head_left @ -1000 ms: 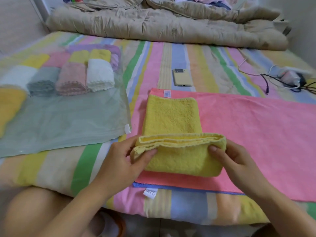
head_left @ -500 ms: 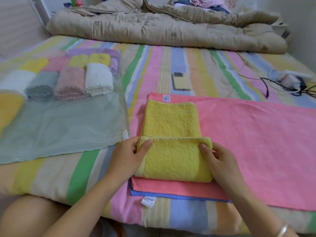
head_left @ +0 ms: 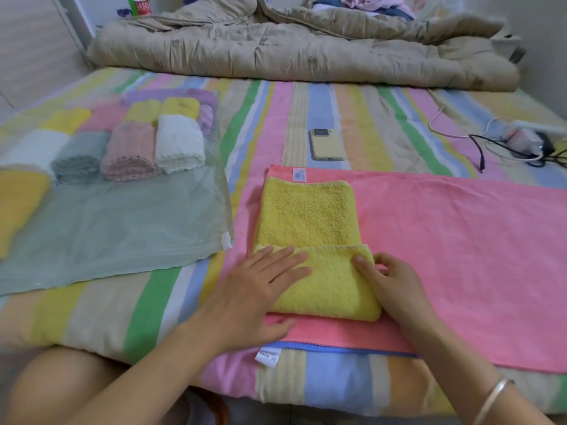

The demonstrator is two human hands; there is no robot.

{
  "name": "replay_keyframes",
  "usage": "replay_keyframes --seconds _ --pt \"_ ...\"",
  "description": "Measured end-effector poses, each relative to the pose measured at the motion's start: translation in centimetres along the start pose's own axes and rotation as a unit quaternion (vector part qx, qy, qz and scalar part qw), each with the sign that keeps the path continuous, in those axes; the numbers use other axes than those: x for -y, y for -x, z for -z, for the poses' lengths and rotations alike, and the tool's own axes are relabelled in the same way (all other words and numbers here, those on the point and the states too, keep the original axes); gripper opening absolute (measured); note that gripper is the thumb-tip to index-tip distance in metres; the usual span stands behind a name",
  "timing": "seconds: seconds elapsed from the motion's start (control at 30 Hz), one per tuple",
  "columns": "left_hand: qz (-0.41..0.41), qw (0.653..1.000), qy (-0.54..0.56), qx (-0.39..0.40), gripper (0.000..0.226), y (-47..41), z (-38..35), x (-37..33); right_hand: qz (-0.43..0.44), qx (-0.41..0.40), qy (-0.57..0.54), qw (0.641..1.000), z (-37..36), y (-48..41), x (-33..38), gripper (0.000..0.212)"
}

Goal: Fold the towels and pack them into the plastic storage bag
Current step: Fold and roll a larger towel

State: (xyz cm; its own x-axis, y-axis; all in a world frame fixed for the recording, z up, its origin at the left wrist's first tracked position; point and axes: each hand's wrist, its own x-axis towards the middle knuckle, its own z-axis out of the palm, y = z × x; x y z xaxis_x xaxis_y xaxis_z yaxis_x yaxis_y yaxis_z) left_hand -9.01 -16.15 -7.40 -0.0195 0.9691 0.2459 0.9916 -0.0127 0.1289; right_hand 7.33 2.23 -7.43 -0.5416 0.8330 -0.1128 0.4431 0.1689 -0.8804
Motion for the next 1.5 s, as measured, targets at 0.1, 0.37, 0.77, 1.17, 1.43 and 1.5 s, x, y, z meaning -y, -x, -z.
replay_keyframes --seconds 0.1,0.37,0.77,1.17,1.43,1.5 --pt "0.008 0.999 0.026 0.030 0.074 -0.2 0.7 0.7 0.147 -0.024 0.021 0.989 1.3 0.9 0.0 0.039" --pt "0.142 0.956 0.249 -0.055 0.056 -0.9 2.2 1.7 0.443 0.112 0.334 0.824 2.7 0.0 -1.0 0.081" --pt "0.277 0.894 0.287 -0.205 0.041 -1.7 2.6 -0.4 0.264 0.061 0.053 0.961 3.6 0.9 0.2 0.036" --pt "0.455 0.889 0.019 -0.046 0.055 -7.4 1.2 1.7 -0.001 0.057 0.157 0.986 -0.3 -4.4 0.5 0.048" --pt "0.406 0.912 -0.053 -0.022 0.046 -8.4 1.8 2.7 -0.023 0.032 0.220 0.975 -0.4 -4.0 1.3 0.049" --pt "0.415 0.907 -0.069 0.002 0.048 -9.0 1.6 3.0 -0.023 -0.019 0.295 0.955 -0.1 -3.4 1.6 0.051"
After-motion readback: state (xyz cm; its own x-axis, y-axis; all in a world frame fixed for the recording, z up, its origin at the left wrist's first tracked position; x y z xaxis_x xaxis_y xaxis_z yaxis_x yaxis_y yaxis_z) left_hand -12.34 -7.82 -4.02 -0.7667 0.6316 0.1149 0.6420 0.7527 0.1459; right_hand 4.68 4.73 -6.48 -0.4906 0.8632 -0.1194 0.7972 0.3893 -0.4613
